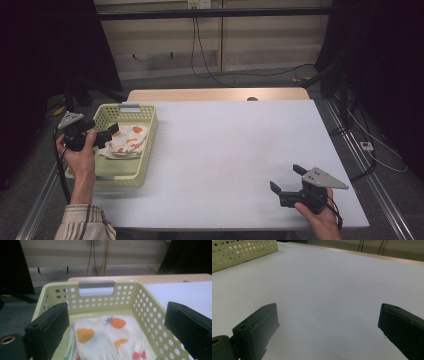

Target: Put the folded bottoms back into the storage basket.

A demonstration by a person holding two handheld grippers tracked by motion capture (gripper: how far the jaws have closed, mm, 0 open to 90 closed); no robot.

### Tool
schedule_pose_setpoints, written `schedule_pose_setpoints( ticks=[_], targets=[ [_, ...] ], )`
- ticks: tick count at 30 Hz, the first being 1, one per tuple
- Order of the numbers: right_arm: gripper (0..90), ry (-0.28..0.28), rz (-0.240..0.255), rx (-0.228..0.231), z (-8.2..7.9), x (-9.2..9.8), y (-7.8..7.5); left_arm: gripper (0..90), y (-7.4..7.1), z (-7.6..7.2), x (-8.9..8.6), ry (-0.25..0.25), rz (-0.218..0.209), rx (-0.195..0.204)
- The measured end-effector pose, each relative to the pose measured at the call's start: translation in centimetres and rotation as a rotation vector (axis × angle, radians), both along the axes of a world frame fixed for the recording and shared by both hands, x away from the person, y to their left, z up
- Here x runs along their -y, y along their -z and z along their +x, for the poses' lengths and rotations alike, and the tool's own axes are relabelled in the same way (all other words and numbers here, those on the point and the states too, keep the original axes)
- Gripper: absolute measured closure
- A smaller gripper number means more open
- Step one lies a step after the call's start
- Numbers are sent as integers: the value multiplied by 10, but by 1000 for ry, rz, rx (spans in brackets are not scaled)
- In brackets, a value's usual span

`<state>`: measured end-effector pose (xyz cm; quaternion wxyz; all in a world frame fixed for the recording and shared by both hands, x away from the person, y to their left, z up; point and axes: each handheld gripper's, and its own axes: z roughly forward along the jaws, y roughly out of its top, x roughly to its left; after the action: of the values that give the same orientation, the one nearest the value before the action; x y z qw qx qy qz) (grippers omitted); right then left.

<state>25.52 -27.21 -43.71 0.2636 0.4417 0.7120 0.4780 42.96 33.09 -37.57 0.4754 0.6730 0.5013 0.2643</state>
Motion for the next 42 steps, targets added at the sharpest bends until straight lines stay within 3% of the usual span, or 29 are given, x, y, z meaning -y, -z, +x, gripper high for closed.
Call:
schedule_pose_setpoints(
  ticks=[4, 10, 13, 16, 22, 25, 34, 37, 39, 42],
  targets=[
    [28, -1, -1, -2, 0, 0, 0, 62, -3, -7, 0, -1, -16, 16],
    [28, -1, -1, 0, 0, 0, 0, 62, -5, -16, -1, 16, 10, -3],
    [28, -2, -3, -1, 0, 0, 0, 63, -4, -22, -2, 45, -23, 19],
    [28, 2, -1, -4, 1, 0, 0, 63, -5, -27, -4, 36, 12, 28],
    [28, 3, -2, -4, 2, 0, 0, 63, -5, -34, -6, 35, 24, 22],
    [28, 2, -4, -4, 2, 0, 1, 71, -6, -38, -6, 25, 35, 0],
    [28, 2, -5, -3, 2, -1, 0, 72, -6, -48, -1, 60, 45, 2],
    [28, 3, -9, -3, 1, -1, 0, 72, -5, -52, 2, 92, 4, -5],
    [30, 4, -8, -3, 1, -1, 0, 72, -5, -55, 4, 84, 43, 1],
    [30, 0, -9, -2, 1, -1, 0, 72, -6, -59, 6, 91, 43, 4]
  ],
)
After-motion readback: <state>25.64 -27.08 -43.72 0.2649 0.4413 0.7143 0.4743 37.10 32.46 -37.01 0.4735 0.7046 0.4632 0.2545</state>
